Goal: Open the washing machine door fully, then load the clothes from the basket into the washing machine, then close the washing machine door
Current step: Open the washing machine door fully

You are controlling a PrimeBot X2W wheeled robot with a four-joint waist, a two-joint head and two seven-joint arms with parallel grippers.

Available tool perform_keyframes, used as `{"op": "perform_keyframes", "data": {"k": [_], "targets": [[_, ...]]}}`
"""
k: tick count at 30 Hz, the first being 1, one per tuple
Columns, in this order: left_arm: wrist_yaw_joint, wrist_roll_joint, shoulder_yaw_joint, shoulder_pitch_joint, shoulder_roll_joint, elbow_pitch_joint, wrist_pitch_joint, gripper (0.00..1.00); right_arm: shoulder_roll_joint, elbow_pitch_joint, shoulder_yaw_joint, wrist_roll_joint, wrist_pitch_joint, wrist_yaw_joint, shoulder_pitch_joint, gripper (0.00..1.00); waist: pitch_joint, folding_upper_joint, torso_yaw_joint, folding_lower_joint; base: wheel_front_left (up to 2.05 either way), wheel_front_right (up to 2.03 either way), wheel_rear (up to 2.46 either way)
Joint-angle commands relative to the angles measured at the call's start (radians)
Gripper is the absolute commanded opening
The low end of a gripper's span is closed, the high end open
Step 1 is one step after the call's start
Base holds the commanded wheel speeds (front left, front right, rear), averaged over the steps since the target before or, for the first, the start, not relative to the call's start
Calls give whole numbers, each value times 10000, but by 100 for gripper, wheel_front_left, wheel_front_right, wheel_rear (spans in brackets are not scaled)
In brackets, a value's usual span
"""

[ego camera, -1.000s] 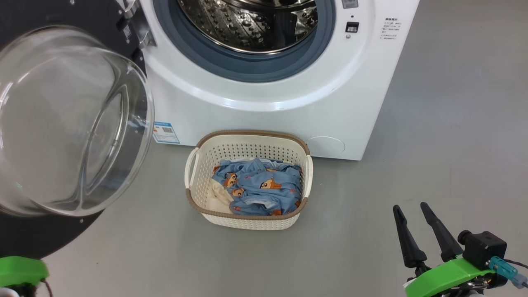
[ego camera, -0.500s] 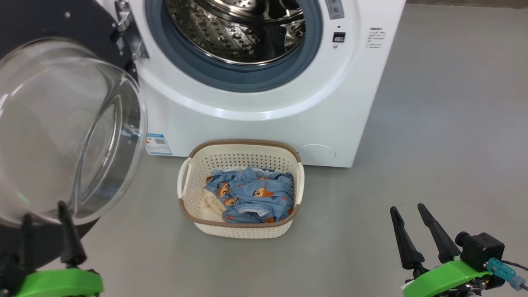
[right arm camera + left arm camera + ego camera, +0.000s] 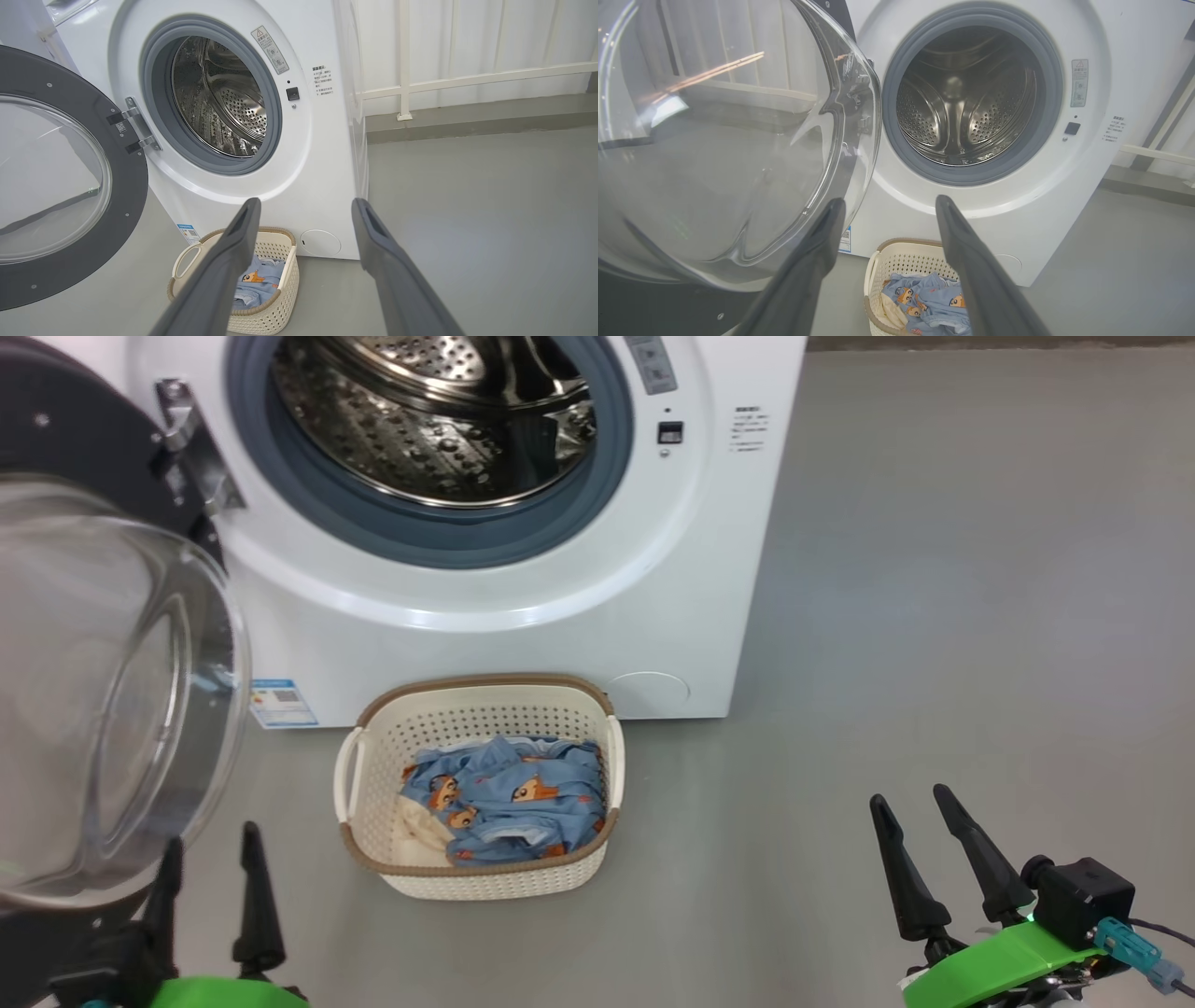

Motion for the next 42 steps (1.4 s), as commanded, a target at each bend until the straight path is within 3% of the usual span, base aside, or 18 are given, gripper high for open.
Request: {"op": "perform_keyframes", "data": {"k": [1, 15, 42], "targets": [[-76, 203, 148, -149, 243, -223, -63, 100, -76, -299, 291, -139, -118, 16, 34, 100, -22, 0, -272, 0, 0, 0, 0], [-166, 174, -240, 20, 243, -404, -63, 100, -124, -518, 150, -288, -118, 16, 238, 100, -63, 0, -870, 0, 0, 0, 0], [-319, 203, -467, 36, 243, 33, -63, 100, -57, -662, -67, -427, -118, 16, 425, 100, -452, 0, -511, 0, 0, 0, 0]]}}
